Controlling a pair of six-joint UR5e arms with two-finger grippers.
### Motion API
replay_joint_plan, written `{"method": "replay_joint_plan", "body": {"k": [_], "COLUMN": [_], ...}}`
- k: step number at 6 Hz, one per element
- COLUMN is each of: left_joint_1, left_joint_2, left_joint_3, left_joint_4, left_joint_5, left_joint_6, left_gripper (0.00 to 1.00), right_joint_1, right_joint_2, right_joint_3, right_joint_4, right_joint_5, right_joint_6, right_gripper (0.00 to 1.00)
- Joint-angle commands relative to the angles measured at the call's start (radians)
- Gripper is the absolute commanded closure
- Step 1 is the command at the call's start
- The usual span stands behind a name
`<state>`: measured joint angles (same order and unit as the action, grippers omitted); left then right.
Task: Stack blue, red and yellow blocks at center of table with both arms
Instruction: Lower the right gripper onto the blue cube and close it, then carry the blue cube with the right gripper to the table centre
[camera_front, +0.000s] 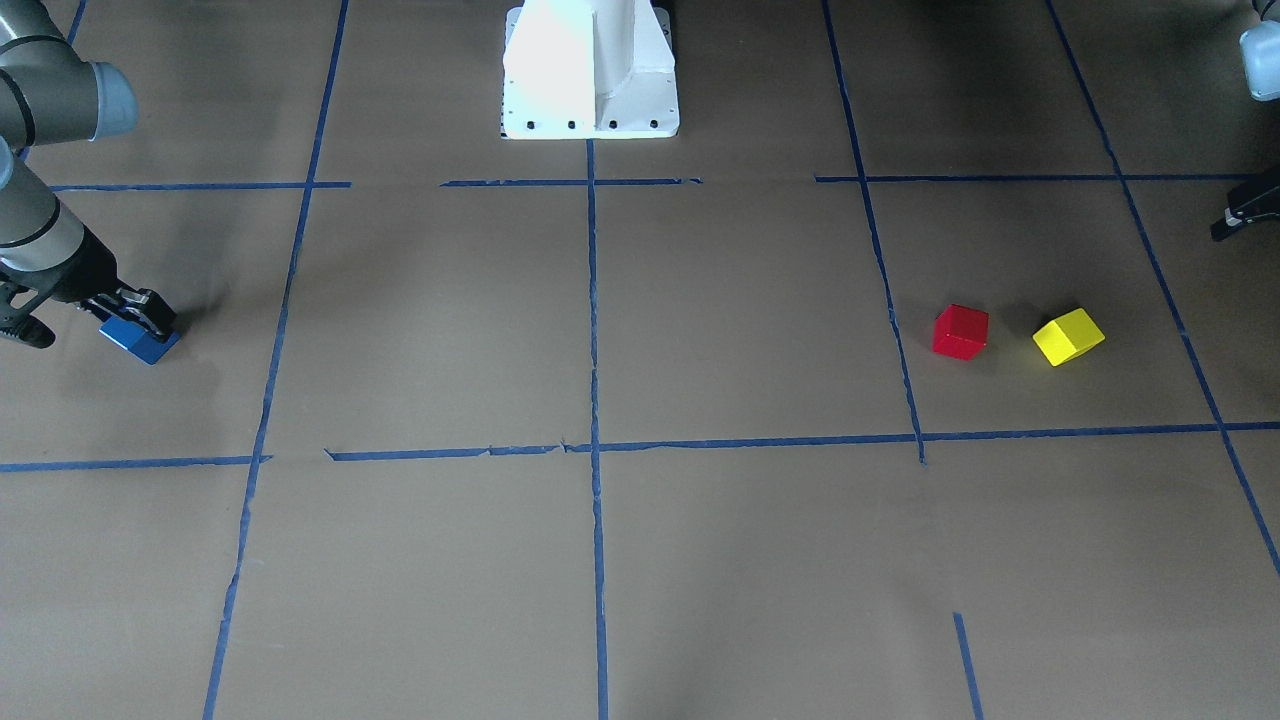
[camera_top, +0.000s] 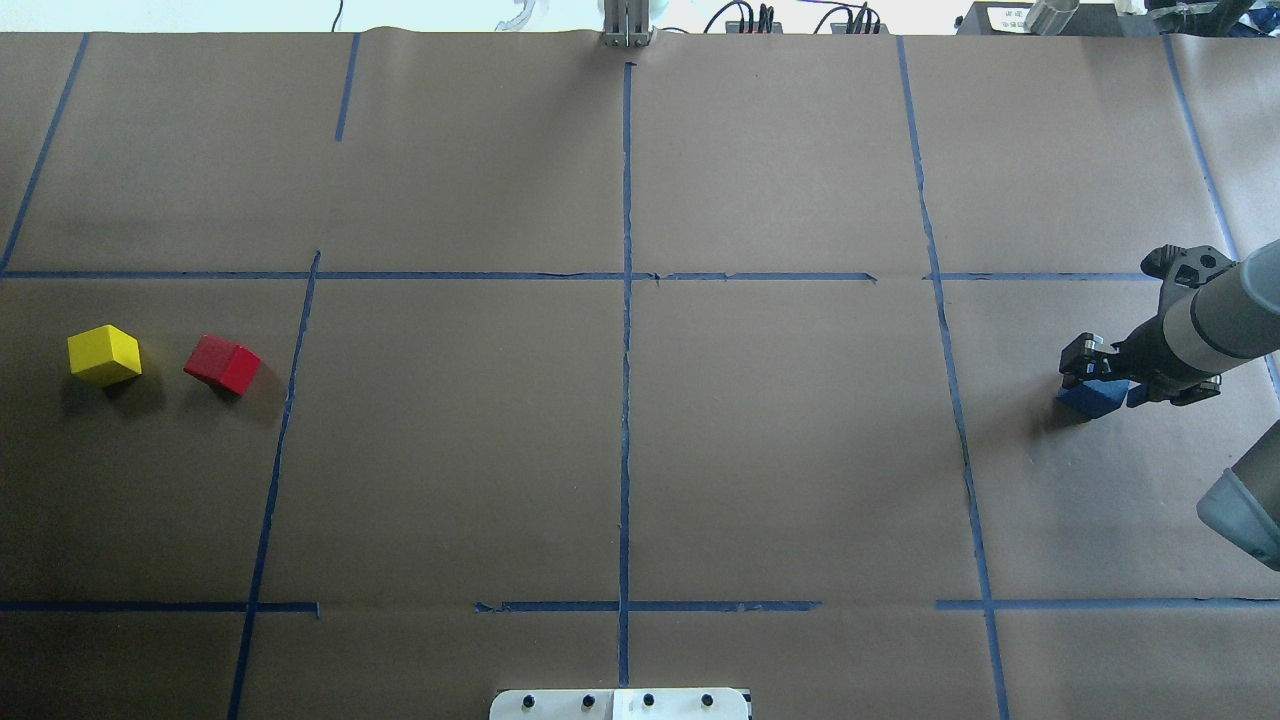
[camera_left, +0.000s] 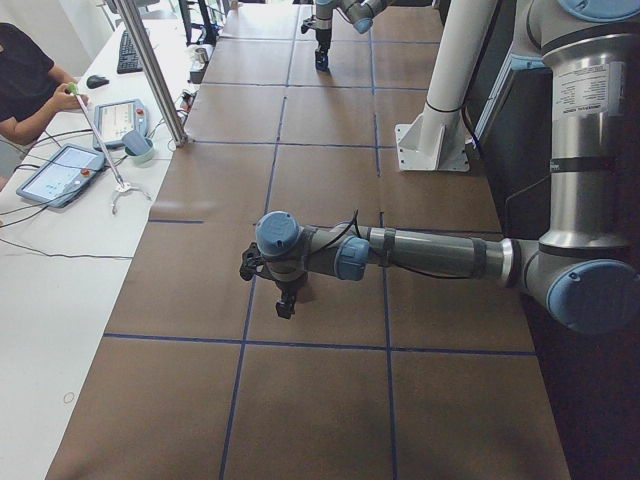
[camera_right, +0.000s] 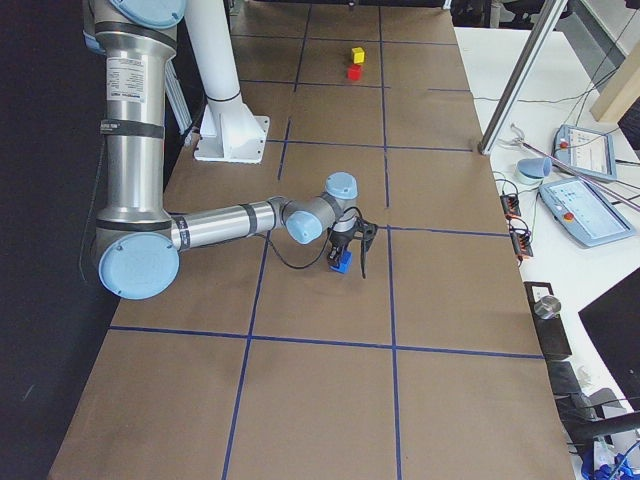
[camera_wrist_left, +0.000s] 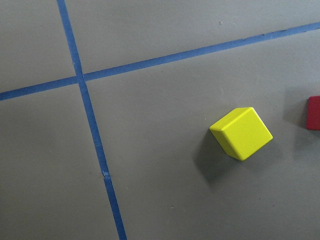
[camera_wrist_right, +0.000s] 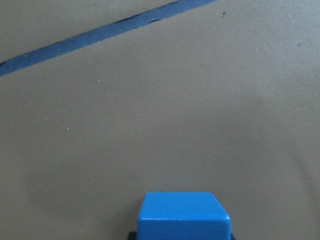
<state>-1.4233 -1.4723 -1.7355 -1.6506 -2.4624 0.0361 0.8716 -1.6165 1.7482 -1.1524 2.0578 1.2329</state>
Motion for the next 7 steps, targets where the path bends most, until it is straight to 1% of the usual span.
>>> {"method": "replay_joint_plan", "body": {"k": [1,2,3,4,5,6,7], "left_joint_1": [-0.002,-0.003,-0.003,-0.003,-0.002,-0.002,-0.002], "left_joint_2": [0.007,0.013,0.014,0.015,0.014,0.014,0.014], "left_joint_3": [-0.001,-0.004,-0.003,-0.002,0.014,-0.001,-0.002], "left_joint_4": [-0.002,-0.002,-0.002,0.000,0.000,0.000,0.000], "left_joint_5": [-0.006,-0.006,-0.026,-0.039,-0.040,-0.040,-0.040], "left_joint_6": [0.002,0.002,0.002,0.002,0.001,-0.002,-0.005], "left_gripper": [0.00,0.00,0.00,0.00,0.00,0.00,0.00], "right_joint_1": [-0.003,-0.047,-0.128,-0.235,-0.335,-0.423,-0.451], "right_joint_2": [0.044,0.147,0.211,0.351,0.495,0.623,0.714], "right_joint_3": [0.121,0.140,0.142,0.126,0.107,0.030,-0.084], "right_joint_4": [-0.004,-0.018,-0.030,-0.138,-0.306,-0.331,-0.323], "right_joint_5": [-0.011,-0.013,-0.024,-0.047,-0.132,-0.239,-0.252], "right_joint_6": [0.010,0.011,0.011,0.013,0.016,0.078,0.117], "right_gripper": [0.99,1.00,1.00,0.99,1.00,1.00,1.00]}}
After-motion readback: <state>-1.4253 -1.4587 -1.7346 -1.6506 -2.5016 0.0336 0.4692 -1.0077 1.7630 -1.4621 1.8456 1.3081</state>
